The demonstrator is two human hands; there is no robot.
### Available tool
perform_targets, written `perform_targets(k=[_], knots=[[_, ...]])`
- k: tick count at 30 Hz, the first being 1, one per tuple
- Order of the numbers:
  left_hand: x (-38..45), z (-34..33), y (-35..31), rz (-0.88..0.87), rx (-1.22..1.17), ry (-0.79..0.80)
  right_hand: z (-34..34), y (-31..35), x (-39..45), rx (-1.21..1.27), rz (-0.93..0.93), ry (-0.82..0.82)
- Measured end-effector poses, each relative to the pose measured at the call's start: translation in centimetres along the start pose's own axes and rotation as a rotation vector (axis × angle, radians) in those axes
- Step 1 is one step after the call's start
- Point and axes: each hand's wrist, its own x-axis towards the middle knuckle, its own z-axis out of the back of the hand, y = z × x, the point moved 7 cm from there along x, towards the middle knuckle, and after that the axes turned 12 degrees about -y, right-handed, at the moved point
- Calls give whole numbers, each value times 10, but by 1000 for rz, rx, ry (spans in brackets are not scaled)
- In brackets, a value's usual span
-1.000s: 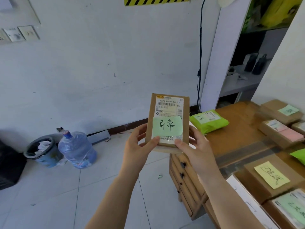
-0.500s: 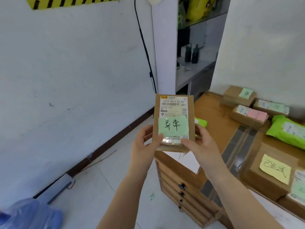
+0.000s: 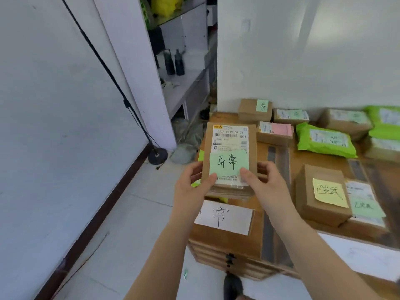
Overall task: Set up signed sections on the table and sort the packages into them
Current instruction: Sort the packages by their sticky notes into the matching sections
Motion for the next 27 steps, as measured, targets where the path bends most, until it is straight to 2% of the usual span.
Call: perform_targets(k=[6, 14, 27], knots=[[47, -40, 9, 9, 65, 106, 3, -14, 49, 3, -31, -60], [90, -92, 47, 99, 180, 241, 11, -59, 103, -21, -171, -126], [117, -123, 113, 166, 440, 488, 13, -118, 102, -217, -390, -178]])
